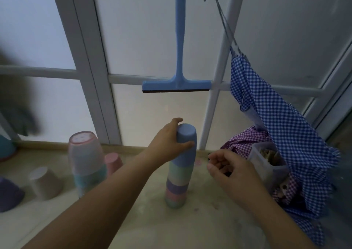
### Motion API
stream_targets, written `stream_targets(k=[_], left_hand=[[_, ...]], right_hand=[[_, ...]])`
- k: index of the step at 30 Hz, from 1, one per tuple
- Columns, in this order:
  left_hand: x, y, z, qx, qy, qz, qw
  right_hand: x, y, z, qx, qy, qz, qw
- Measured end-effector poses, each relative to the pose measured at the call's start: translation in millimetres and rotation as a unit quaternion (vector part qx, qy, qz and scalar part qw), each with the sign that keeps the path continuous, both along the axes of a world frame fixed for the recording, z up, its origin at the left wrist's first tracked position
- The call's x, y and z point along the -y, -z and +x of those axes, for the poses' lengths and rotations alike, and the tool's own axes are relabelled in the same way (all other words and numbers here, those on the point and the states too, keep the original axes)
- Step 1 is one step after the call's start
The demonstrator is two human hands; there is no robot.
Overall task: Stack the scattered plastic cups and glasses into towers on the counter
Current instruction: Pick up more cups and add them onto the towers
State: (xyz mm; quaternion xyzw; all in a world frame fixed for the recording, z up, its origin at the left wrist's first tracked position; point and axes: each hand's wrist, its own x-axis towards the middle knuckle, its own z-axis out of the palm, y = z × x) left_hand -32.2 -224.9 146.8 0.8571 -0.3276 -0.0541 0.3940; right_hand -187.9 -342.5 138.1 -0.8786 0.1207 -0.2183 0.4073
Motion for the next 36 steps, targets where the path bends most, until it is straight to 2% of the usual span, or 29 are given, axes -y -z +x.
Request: stream_targets(k=[5, 11, 17, 24, 31, 36], left_hand=[[-56, -40, -1, 0.139, -0.037, -0.039, 0.989], [-156, -77, 7, 0.21, -0.106, -0.088, 0.968], [-275, -39, 54, 0.168, -0.18, -0.078, 0.966], [-414, 29, 117, 0.095, -0.215, -0.028, 0.972], [-479, 85, 158, 0.022, -0.208, 0.022, 0.978], [-496, 117, 178, -0.015, -0.21, 0.055, 0.976]], right_hand=[[-34, 2, 35, 0.007, -0.059, -0.006, 0.998], [-118, -14, 81, 0.024, -0.151, 0.01, 0.988], [-233, -10, 128, 0.021, -0.238, 0.007, 0.971], [-357, 41, 201, -0.037, -0.23, 0.015, 0.972], [-398, 95, 247, -0.111, -0.17, 0.032, 0.979], [-397, 138, 279, -0.174, -0.121, -0.032, 0.977]])
